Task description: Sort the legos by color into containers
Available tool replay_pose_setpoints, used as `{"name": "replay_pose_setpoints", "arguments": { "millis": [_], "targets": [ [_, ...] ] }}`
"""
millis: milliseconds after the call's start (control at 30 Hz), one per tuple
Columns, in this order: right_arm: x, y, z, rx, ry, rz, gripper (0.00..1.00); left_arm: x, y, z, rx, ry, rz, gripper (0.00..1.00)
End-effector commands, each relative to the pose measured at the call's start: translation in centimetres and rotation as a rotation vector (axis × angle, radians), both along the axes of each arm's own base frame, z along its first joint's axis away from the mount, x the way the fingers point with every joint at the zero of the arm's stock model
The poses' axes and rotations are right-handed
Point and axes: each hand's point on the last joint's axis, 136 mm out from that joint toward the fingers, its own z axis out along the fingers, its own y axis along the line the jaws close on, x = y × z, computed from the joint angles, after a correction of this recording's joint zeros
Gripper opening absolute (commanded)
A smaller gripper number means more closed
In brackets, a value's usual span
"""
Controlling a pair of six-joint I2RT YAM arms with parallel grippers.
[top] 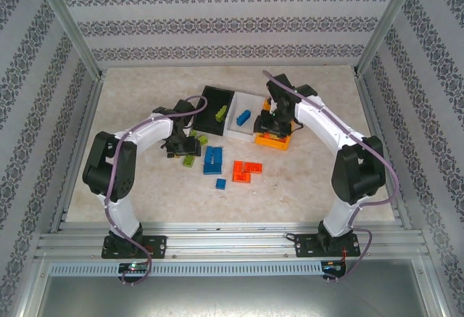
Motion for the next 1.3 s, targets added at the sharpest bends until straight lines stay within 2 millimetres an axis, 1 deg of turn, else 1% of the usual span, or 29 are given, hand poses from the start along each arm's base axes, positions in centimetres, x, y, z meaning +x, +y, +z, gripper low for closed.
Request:
{"name": "replay_pose_setpoints", "arguments": {
  "millis": [0,133,267,333,467,567,633,667,767,800,833,867,933,1033,1167,1267],
  "targets": [
    [-1.5,-0.3,0.4,0.017,-0.038,0.059,0.51,0.5,-0.1,-0.3,0.027,0.008,-0.041,0.64],
    [-3.6,-1.1,-0.5,-0.008,0.000,0.103,0.51,0.5,-0.9,-1.2,0.036,0.019,-0.067,0.63],
    [-4.3,-1.5,-0.5,-0.016,-0.004,0.108,0.51,0.1,-1.2,-2.5,0.055,0.044,-0.082,0.61],
    [-4.4,-1.6,-0.4,-0.014,-0.008,0.106,0.51,-0.1,-1.4,-3.1,0.063,0.054,-0.092,0.57],
    [-4.6,-1.5,-0.4,-0.007,-0.017,0.120,0.51,-0.2,-1.6,-3.3,0.073,0.055,-0.097,0.47],
    [-4.6,-1.3,-0.4,-0.001,-0.062,0.182,0.55,-0.4,-1.5,-3.1,0.073,0.054,-0.094,0.39],
    [-4.6,-0.6,-0.1,0.016,-0.128,0.278,0.60,-0.5,-1.6,-2.7,0.064,0.045,-0.093,0.30],
    [-4.6,-0.2,0.1,0.016,-0.170,0.340,0.61,-0.6,-1.6,-2.5,0.059,0.043,-0.094,0.26],
    [-5.3,1.4,1.0,-0.008,-0.358,0.593,0.63,-0.6,-1.7,-1.5,0.044,0.025,-0.090,0.24],
    [-6.0,2.2,1.5,0.003,-0.433,0.713,0.63,-0.7,-1.7,-1.0,0.040,0.019,-0.091,0.24],
    [-7.4,3.2,2.1,0.042,-0.504,0.854,0.64,-0.6,-1.7,-0.5,0.036,0.011,-0.089,0.24],
    [-8.4,3.8,2.4,0.068,-0.553,0.945,0.65,-0.5,-1.8,-0.1,0.030,0.004,-0.087,0.24],
    [-9.8,3.9,2.5,0.060,-0.650,1.105,0.67,-0.2,-2.0,1.2,0.019,-0.021,-0.086,0.24],
    [-10.9,3.4,1.8,0.044,-0.697,1.261,0.67,0.8,-2.3,3.2,0.000,-0.065,-0.084,0.24],
    [-12.3,3.1,-0.3,0.063,-0.678,1.434,0.66,2.7,-2.8,5.2,-0.019,-0.105,-0.087,0.24],
    [-11.9,2.9,-2.0,0.024,-0.649,1.482,0.66,4.7,-3.2,6.6,-0.030,-0.139,-0.091,0.24]
  ]
}}
